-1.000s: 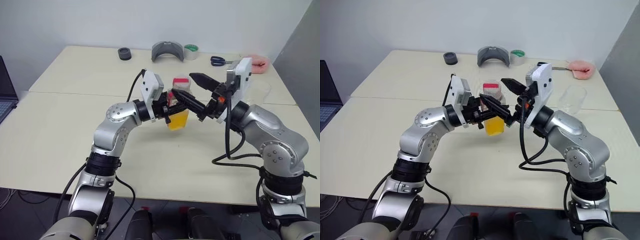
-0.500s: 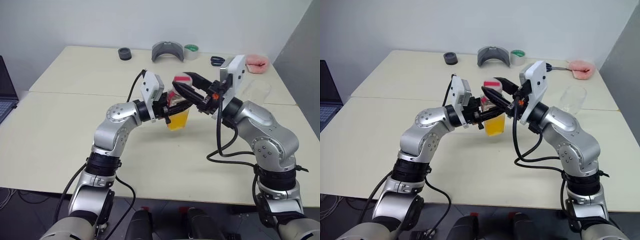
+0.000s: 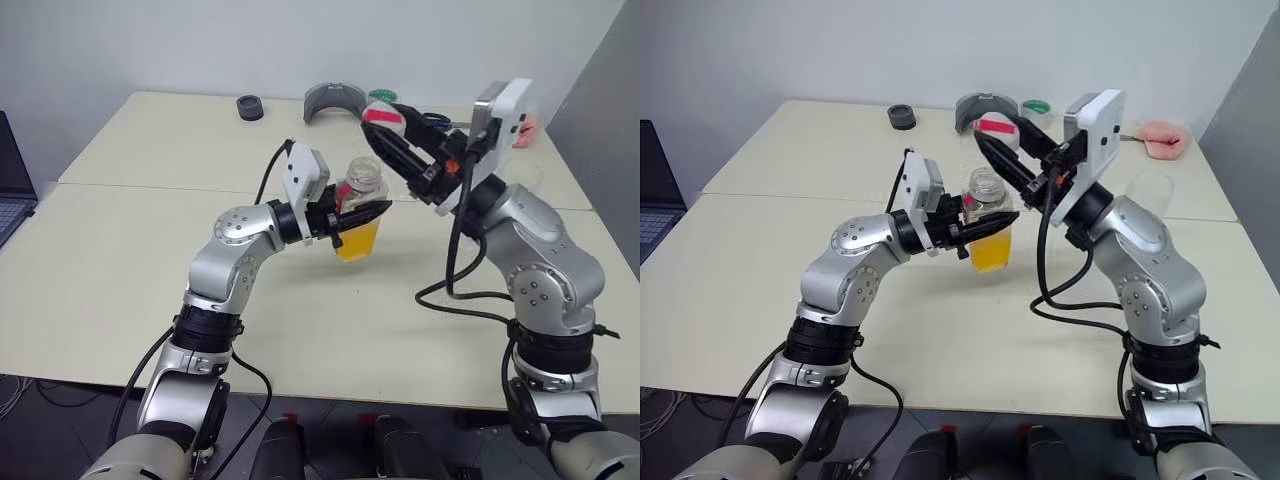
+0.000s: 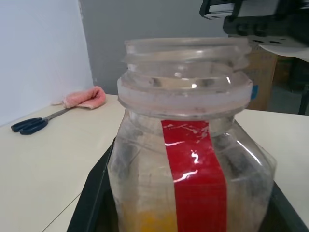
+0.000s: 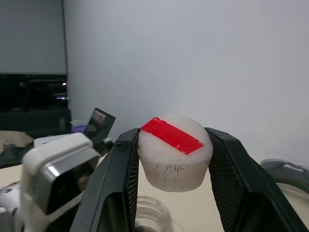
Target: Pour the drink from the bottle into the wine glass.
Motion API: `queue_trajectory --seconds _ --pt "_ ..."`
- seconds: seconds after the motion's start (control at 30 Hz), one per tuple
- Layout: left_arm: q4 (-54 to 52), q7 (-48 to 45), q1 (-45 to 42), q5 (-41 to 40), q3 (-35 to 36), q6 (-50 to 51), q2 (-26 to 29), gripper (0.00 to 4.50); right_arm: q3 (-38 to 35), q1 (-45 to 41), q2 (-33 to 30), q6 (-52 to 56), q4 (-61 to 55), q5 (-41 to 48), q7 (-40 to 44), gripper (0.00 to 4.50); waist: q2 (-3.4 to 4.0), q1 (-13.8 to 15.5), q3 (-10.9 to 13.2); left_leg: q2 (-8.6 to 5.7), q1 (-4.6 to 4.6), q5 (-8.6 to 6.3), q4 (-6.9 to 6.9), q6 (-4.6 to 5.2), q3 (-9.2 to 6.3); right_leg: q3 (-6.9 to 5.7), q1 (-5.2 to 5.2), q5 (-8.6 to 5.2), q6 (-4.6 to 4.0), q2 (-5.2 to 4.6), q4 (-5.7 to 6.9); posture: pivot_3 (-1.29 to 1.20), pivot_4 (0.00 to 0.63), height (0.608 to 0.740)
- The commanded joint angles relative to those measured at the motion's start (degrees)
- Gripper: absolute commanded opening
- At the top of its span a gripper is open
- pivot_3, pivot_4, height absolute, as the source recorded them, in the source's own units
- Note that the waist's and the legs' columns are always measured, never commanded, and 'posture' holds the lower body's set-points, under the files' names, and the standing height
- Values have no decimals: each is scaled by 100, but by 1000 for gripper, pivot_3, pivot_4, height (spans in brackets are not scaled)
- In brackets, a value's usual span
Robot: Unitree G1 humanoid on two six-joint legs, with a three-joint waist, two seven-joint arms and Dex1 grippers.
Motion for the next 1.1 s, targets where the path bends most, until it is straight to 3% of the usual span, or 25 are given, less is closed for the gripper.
queue_trajectory --seconds 0.03,0.2,0.43,0.77,1.03,1.07,1.1 --pt "-273 15 -28 -26 69 -117 -2 1798 -279 645 -422 -45 -517 -244 -27 1706 0 8 0 -1 -1 0 0 0 0 0 0 0 0 -1 -2 0 150 740" --pt "-294 25 29 -31 68 -124 -6 1798 -542 1744 -621 -67 -987 -575 -407 1706 0 6 0 -2 -2 0 0 0 1 2 -1 0 0 -1 -2 0 150 740" --pt "-191 5 -18 -11 48 -180 -66 1798 -293 2949 -208 -398 -882 -1367 -1007 1706 0 -21 0 0 3 0 8 -1 4 10 -6 -2 2 7 23 0 150 740" --pt "-159 -53 -78 41 19 -213 -55 1798 -48 2872 95 -554 715 -2144 -1283 1706 -1 -19 0 -1 4 0 22 0 7 15 -10 -1 2 9 36 0 150 740" --pt "-209 -22 -59 51 35 -215 -42 1798 -279 2923 153 -429 1011 -2188 -1379 1706 -1 -18 0 0 4 0 21 0 8 16 -10 -1 2 9 36 0 150 740" --pt "-205 -19 -61 55 32 -222 -47 1798 -291 2921 160 -465 1009 -2186 -1366 2424 -1 -18 0 0 4 0 21 0 7 15 -10 -1 2 9 36 0 150 740" --pt "-203 -15 -66 57 31 -232 -54 1798 -296 2915 153 -490 991 -2179 -1336 2692 -1 -18 0 0 4 0 21 -1 7 15 -10 -1 2 9 36 0 150 740"
